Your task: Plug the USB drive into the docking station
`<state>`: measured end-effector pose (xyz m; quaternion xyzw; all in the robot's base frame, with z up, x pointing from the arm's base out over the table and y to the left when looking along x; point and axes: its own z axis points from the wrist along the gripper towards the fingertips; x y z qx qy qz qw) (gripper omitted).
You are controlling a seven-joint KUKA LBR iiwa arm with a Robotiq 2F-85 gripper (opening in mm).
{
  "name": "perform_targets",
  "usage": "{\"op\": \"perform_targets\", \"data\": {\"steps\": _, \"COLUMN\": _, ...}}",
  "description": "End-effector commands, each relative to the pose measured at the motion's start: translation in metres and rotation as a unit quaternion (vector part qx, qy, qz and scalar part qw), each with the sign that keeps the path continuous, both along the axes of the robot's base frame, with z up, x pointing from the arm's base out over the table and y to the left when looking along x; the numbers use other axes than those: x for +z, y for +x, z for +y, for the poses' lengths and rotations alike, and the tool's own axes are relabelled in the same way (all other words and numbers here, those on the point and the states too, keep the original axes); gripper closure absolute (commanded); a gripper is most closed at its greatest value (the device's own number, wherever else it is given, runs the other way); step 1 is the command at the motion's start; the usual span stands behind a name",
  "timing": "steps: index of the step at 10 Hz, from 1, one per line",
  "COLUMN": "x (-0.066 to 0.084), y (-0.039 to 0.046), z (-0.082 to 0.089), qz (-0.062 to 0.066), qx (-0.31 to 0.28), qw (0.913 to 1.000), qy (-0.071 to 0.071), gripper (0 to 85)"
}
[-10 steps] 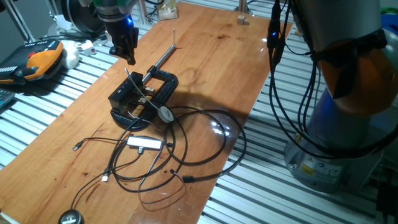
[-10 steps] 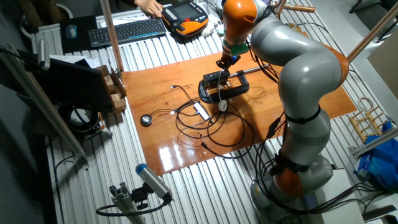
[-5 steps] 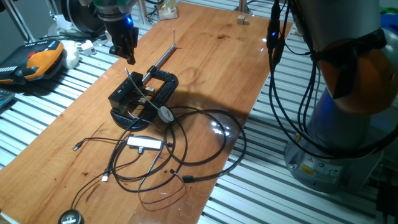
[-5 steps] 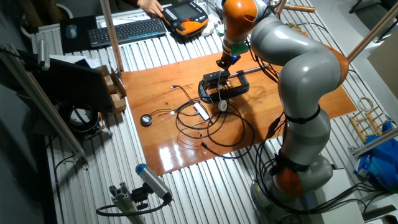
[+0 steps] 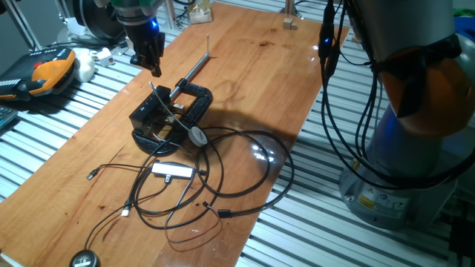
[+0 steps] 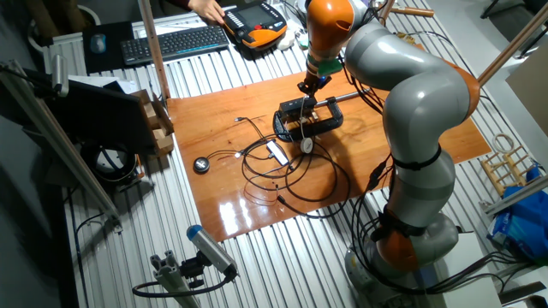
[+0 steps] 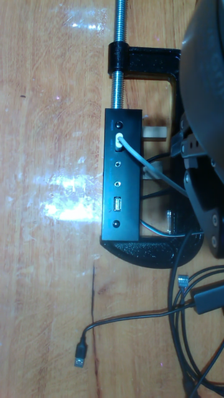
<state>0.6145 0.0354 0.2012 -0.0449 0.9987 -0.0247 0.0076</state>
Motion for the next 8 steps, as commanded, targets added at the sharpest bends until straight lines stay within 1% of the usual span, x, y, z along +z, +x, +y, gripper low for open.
{"op": "perform_targets", "data": {"steps": 1, "x": 0.0, "y": 0.0001, "z": -0.0001, "qz": -0.001, "qx": 0.0, "qw": 1.0, "qy": 0.0, "gripper": 85.0}}
{"op": "perform_targets", "data": {"steps": 3, "x": 0.0001, "y": -0.0002, "z": 0.0, "qz": 0.001, "qx": 0.001, "qw": 1.0, "qy": 0.002, "gripper": 85.0}}
{"op": "perform_targets", "data": {"steps": 8, "x": -0.0015, "y": 0.0009, "z": 0.0021, "qz": -0.002, "qx": 0.0, "qw": 1.0, "qy": -0.002, "gripper": 85.0}}
